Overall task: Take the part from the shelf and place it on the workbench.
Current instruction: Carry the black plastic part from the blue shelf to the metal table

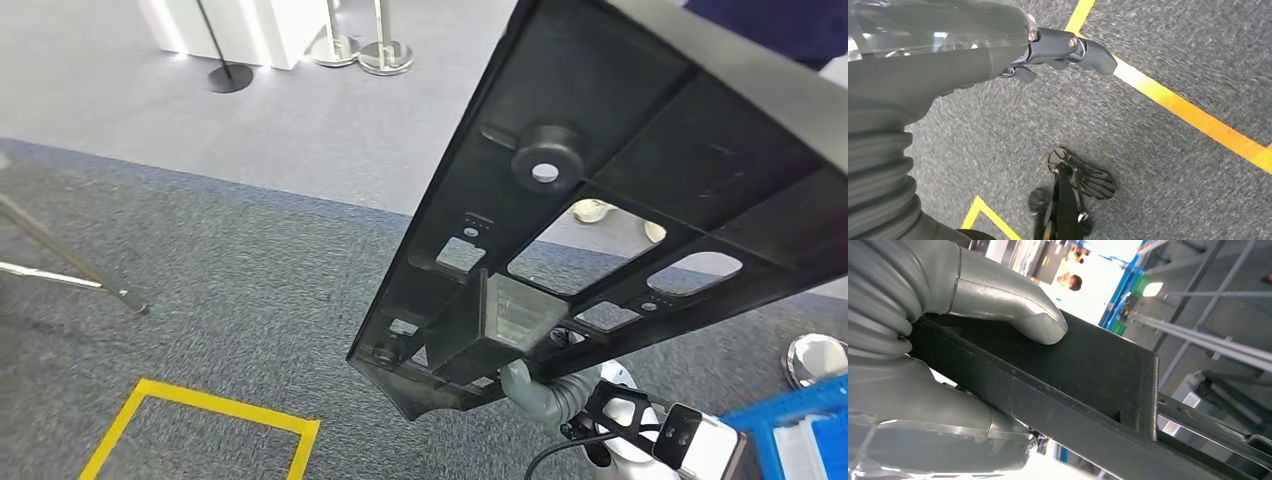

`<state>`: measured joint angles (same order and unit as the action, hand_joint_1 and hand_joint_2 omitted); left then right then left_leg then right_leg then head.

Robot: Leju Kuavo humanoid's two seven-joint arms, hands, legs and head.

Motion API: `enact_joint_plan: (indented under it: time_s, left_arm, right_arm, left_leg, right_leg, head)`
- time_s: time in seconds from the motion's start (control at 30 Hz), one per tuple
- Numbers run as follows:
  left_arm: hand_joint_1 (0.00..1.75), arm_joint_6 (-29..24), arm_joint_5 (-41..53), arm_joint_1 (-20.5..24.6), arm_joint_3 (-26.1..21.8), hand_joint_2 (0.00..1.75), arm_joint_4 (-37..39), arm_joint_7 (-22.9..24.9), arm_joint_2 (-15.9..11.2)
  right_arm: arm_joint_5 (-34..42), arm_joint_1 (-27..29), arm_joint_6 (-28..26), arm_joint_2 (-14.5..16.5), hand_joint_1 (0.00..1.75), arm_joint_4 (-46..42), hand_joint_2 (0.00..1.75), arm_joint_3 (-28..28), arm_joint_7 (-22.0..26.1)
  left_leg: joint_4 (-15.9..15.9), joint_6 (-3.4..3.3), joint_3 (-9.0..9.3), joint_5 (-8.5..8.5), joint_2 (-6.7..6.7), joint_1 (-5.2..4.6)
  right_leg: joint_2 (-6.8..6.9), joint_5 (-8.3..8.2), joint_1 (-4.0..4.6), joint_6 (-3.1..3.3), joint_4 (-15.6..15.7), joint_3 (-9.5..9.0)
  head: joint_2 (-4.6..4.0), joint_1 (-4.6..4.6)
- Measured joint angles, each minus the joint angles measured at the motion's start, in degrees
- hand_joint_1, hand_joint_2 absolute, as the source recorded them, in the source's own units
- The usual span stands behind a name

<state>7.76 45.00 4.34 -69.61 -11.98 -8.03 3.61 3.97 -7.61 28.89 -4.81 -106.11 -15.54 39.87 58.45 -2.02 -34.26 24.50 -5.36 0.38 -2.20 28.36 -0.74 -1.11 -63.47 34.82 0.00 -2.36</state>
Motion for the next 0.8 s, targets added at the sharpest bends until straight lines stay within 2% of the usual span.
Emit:
enact_joint_plan:
  time_s: [0.03, 0.07, 0.1, 0.13, 0.17, 0.2, 0.23, 0.3, 0.33, 0.37, 0.4, 0.43, 0.47, 0.53, 0.57, 0.6, 0.67, 0.7, 0.73, 0.8]
  left_arm:
    - [0.00, 0.09, 0.10, 0.03, 0.00, 1.75, 0.00, -0.04, 0.07]
    - [0.00, 0.14, 0.16, 0.02, 0.00, 1.75, 0.00, -0.05, 0.13]
    - [0.00, 0.14, 0.21, -0.04, 0.00, 1.75, 0.00, -0.05, 0.17]
    - [0.00, 0.13, 0.26, -0.16, 0.00, 1.75, 0.00, -0.04, 0.16]
    - [0.00, 0.11, 0.30, -0.28, 0.00, 1.75, 0.00, -0.03, 0.15]
    - [0.00, 0.09, 0.32, -0.36, 0.00, 1.75, 0.01, 0.00, 0.16]
    - [0.00, 0.08, 0.34, -0.34, 0.00, 1.75, 0.01, 0.02, 0.17]
    - [0.00, 0.05, 0.34, -0.15, 0.00, 1.75, 0.02, 0.04, 0.19]
    - [0.00, 0.03, 0.33, -0.07, 0.00, 1.75, 0.02, 0.03, 0.18]
    - [0.00, -0.01, 0.32, -0.08, 0.00, 1.75, 0.02, 0.02, 0.18]
    - [0.00, -0.06, 0.29, -0.15, -0.01, 1.75, 0.02, -0.01, 0.19]
    - [0.00, -0.13, 0.26, -0.23, -0.03, 1.75, 0.02, -0.03, 0.19]
    - [0.00, -0.20, 0.21, -0.28, -0.07, 1.75, 0.02, -0.08, 0.17]
    - [0.00, -0.26, 0.13, -0.19, -0.13, 1.75, 0.02, -0.20, 0.16]
    - [0.00, -0.25, 0.10, -0.14, -0.15, 1.75, 0.02, -0.26, 0.16]
    - [0.00, -0.24, 0.09, -0.13, -0.16, 1.75, 0.02, -0.30, 0.17]
    - [0.00, -0.21, 0.09, -0.24, -0.21, 1.75, 0.02, -0.33, 0.17]
    - [0.00, -0.21, 0.09, -0.28, -0.26, 1.75, 0.02, -0.36, 0.17]
    - [0.00, -0.20, 0.08, -0.25, -0.31, 1.75, 0.02, -0.37, 0.18]
    - [0.00, -0.16, 0.07, -0.04, -0.44, 1.75, 0.02, -0.39, 0.18]
  right_arm:
    - [-0.03, -0.03, 0.00, -0.01, 1.75, 0.01, 1.75, 0.00, 0.00]
    - [-0.04, -0.04, 0.00, -0.02, 1.75, 0.01, 1.75, 0.00, 0.00]
    - [-0.04, -0.05, 0.01, -0.03, 1.75, 0.01, 1.75, 0.00, 0.00]
    - [-0.04, -0.08, 0.03, -0.03, 1.75, 0.00, 1.75, -0.01, 0.00]
    - [-0.03, -0.12, 0.05, -0.03, 1.75, -0.01, 1.75, -0.01, 0.00]
    - [-0.01, -0.16, 0.12, -0.03, 1.75, -0.03, 1.75, -0.02, 0.00]
    - [0.02, -0.19, 0.20, -0.02, 1.75, -0.05, 1.75, -0.02, 0.01]
    - [0.07, -0.14, 0.41, -0.03, 1.75, -0.10, 1.75, -0.01, 0.03]
    - [0.09, -0.09, 0.52, -0.03, 1.75, -0.11, 1.75, -0.01, 0.04]
    - [0.11, -0.05, 0.62, -0.03, 1.75, -0.11, 1.75, -0.01, 0.03]
    - [0.19, -0.03, 0.70, -0.03, 1.75, -0.11, 1.75, -0.01, 0.02]
    - [0.33, -0.03, 0.80, -0.03, 1.75, -0.11, 1.75, -0.01, 0.02]
    - [0.59, -0.05, 0.91, -0.03, 1.75, -0.12, 1.75, 0.03, 0.02]
    - [1.30, -0.08, 1.32, -0.11, 1.75, -0.15, 1.75, 0.22, 0.02]
    - [1.63, -0.11, 1.59, -0.20, 1.75, -0.17, 1.75, 0.41, 0.02]
    - [1.89, -0.14, 1.83, -0.32, 1.75, -0.20, 1.75, 0.61, 0.02]
    - [2.14, -0.23, 2.07, -0.51, 1.75, -0.29, 1.75, 0.92, 0.00]
    - [2.18, -0.30, 2.13, -0.58, 1.75, -0.40, 1.75, 1.01, -0.02]
    - [2.20, -0.38, 2.17, -0.63, 1.75, -0.55, 1.75, 1.09, -0.02]
    - [2.21, -0.44, 2.37, -0.82, 1.75, -0.77, 1.75, 1.27, -0.10]
  left_leg:
    - [0.07, 0.25, -0.13, -0.05, -0.75, 0.02]
    - [0.09, 0.58, -0.31, -0.13, -1.38, 0.10]
    - [0.03, 0.97, -0.49, -0.25, -1.98, 0.21]
    - [-0.14, 1.39, -0.67, -0.40, -2.62, 0.31]
    - [-0.11, 1.69, -0.77, -0.38, -2.64, 0.36]
    - [0.45, 1.93, -1.09, 0.08, -1.75, 0.28]
    - [2.06, 2.10, -1.85, 1.14, -0.26, 0.16]
    - [8.64, 2.36, -4.89, 4.70, 3.24, 0.13]
    - [12.39, 2.54, -6.65, 6.26, 4.09, 0.22]
    - [14.94, 2.70, -7.81, 7.00, 4.54, 0.32]
    - [15.45, 2.85, -7.96, 6.67, 4.80, 0.42]
    - [13.60, 2.94, -6.90, 5.37, 5.13, 0.51]
    - [9.79, 2.97, -4.80, 3.48, 5.84, 0.57]
    - [2.47, 2.46, -0.88, 1.17, 7.95, 0.31]
    - [0.52, 2.07, 0.11, 0.80, 8.60, 0.15]
    - [0.03, 1.65, 0.27, 0.96, 8.67, -0.05]
    - [-0.16, 0.99, 0.22, 0.74, 7.48, 0.00]
    - [-0.37, 0.65, 0.33, 0.61, 6.87, 0.10]
    - [-0.59, 0.31, 0.43, 0.44, 6.28, 0.23]
    - [-0.77, -0.15, 0.45, 0.17, 5.03, 0.33]
  right_leg:
    - [-1.03, -1.18, 0.01, 0.16, 3.13, -1.34]
    - [-1.74, -1.60, 0.09, 0.27, 4.84, -2.04]
    - [-1.73, -1.50, 0.22, 0.37, 5.31, -2.19]
    - [-1.07, -1.67, 0.27, 0.57, 5.50, -2.25]
    - [-0.34, -1.82, 0.23, 0.89, 5.83, -2.42]
    - [0.41, -2.00, 0.14, 1.28, 6.26, -2.64]
    - [1.20, -2.17, 0.05, 1.62, 6.69, -2.85]
    - [2.79, -2.23, 0.20, 2.04, 7.00, -3.04]
    - [3.63, -2.18, 0.31, 2.10, 6.97, -3.03]
    - [4.45, -2.11, 0.38, 2.12, 6.92, -3.03]
    - [5.23, -2.01, 0.40, 2.08, 6.85, -3.03]
    - [5.94, -1.88, 0.40, 1.98, 6.73, -3.05]
    - [6.61, -1.71, 0.39, 1.82, 6.59, -3.11]
    - [7.81, -1.31, 0.60, 1.34, 6.27, -3.28]
    - [8.31, -1.17, 0.74, 1.06, 6.17, -3.38]
    - [8.78, -1.09, 0.88, 0.76, 6.15, -3.48]
    - [9.60, -0.92, 0.87, 0.11, 6.21, -3.75]
    - [8.97, -0.45, 0.72, -0.23, 5.79, -3.77]
    - [7.67, 0.60, 0.56, -0.51, 4.41, -3.32]
    - [4.16, 4.17, 0.29, -0.82, -2.02, -0.52]
  head:
    - [-0.01, 0.00]
    - [-0.01, -0.01]
    - [-0.01, -0.01]
    - [-0.01, -0.02]
    - [0.00, -0.02]
    - [0.00, -0.02]
    - [0.00, -0.02]
    - [0.00, -0.02]
    - [0.00, -0.02]
    - [0.00, -0.02]
    - [0.00, -0.02]
    - [0.00, -0.02]
    - [0.00, -0.02]
    - [0.00, -0.02]
    - [0.00, -0.02]
    - [0.00, -0.02]
    - [0.00, -0.02]
    - [-0.01, -0.02]
    - [-0.01, -0.02]
    - [-0.01, 0.00]
